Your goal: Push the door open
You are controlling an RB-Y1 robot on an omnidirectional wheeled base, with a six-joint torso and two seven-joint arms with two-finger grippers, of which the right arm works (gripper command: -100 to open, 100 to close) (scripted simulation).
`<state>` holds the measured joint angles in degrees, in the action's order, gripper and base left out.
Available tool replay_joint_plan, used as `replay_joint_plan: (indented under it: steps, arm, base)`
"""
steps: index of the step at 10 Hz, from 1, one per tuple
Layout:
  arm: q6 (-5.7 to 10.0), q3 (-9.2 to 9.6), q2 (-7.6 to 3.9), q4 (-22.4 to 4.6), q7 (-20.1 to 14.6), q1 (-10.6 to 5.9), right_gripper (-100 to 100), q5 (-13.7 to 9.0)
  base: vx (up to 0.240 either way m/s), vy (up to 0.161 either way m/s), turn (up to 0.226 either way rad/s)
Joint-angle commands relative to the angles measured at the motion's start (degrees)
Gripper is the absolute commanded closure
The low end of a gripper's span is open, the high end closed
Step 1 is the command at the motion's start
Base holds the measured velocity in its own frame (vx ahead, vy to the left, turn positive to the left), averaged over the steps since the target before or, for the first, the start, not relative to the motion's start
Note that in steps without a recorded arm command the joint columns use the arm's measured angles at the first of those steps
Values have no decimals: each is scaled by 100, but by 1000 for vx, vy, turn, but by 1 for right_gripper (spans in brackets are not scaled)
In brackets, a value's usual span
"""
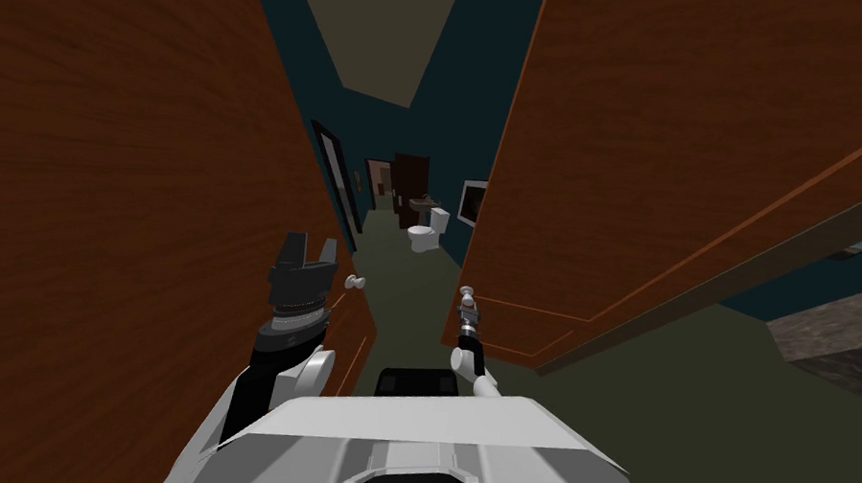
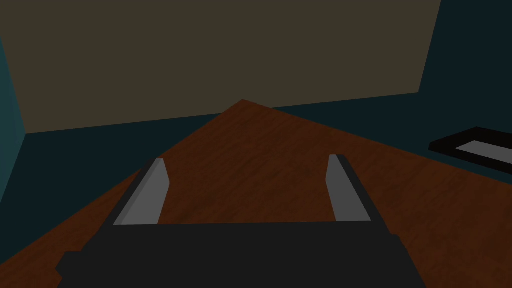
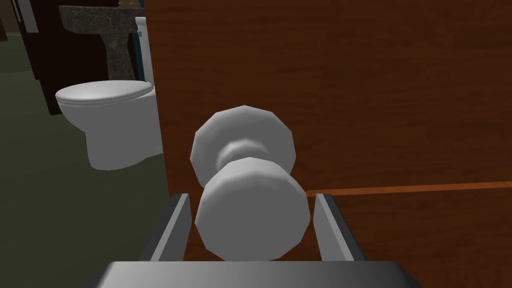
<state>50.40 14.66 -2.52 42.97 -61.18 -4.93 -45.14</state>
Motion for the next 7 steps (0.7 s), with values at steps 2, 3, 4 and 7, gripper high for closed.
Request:
replay_joint_plan:
  steps: [2,3,4,7]
  arm:
    - [47,-50,-50,-23,25,-5,100,-31]
    - [68,-72,-60,-33,36,-7,100,-45]
    - [92,-97,-64,-45,48,-10,100,-61]
    - [167,-176,-35,-81,87,-18,100,-111]
  base:
    - [142,10,0]
    - [180,21,-15]
    - [181,6,-19]
    - [206,-23,-11]
